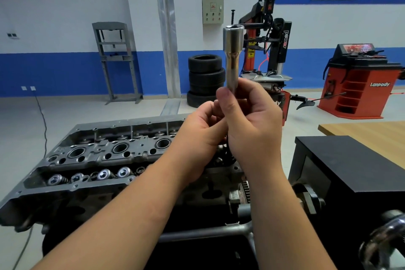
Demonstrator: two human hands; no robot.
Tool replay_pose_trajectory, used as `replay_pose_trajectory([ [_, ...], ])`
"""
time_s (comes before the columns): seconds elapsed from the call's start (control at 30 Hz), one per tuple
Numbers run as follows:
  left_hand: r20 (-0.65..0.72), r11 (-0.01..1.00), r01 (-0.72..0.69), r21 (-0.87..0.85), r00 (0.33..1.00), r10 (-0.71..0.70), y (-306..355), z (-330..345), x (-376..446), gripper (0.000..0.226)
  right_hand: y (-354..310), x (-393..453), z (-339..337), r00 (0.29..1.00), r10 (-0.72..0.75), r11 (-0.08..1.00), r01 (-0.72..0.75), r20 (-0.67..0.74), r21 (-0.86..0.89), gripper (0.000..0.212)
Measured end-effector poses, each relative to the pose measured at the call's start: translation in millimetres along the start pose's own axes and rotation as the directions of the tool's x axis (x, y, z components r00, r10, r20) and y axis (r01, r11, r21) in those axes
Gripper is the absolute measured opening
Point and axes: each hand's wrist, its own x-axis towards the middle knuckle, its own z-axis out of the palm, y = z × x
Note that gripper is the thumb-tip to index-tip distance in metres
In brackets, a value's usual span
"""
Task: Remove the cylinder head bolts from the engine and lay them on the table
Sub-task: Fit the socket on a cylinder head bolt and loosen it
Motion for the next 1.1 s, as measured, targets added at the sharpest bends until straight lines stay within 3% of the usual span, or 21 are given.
replay_pose_trajectory([
  [0.3,0.07,0.999,0.033,0.016,0.997,-0.034,-1.9,1.6,1.6,0.029,2.1,2.6,-8.6,0.994,0.108,0.988,-0.107,0.003,0.109,0.031],
  [0.37,0.061,1.0,0.018,0.004,0.998,-0.018,-0.9,1.3,0.8,0.029,0.0,1.2,-5.9,0.997,0.083,0.993,-0.083,0.006,0.088,0.028],
  [0.47,0.016,1.0,-0.013,0.003,1.0,0.013,-0.5,0.0,0.0,0.048,-1.8,-1.0,-1.2,0.999,0.034,0.999,-0.035,0.021,0.04,0.023],
  [0.57,-0.012,1.0,-0.026,0.007,1.0,0.026,-1.4,-0.3,0.0,0.053,-0.2,-0.3,-1.8,0.999,0.039,0.995,-0.036,-0.027,0.089,0.023],
  [0.77,0.101,1.0,0.018,-0.018,0.995,-0.017,-4.7,-0.2,2.5,0.034,2.0,1.8,-7.3,0.999,0.048,0.989,-0.046,-0.009,0.142,0.019],
  [1.1,0.049,1.0,0.011,-0.027,0.999,-0.009,-2.8,-3.0,1.6,0.048,-1.0,-0.9,-1.9,1.0,-0.004,0.999,0.005,-0.014,0.046,0.023],
])
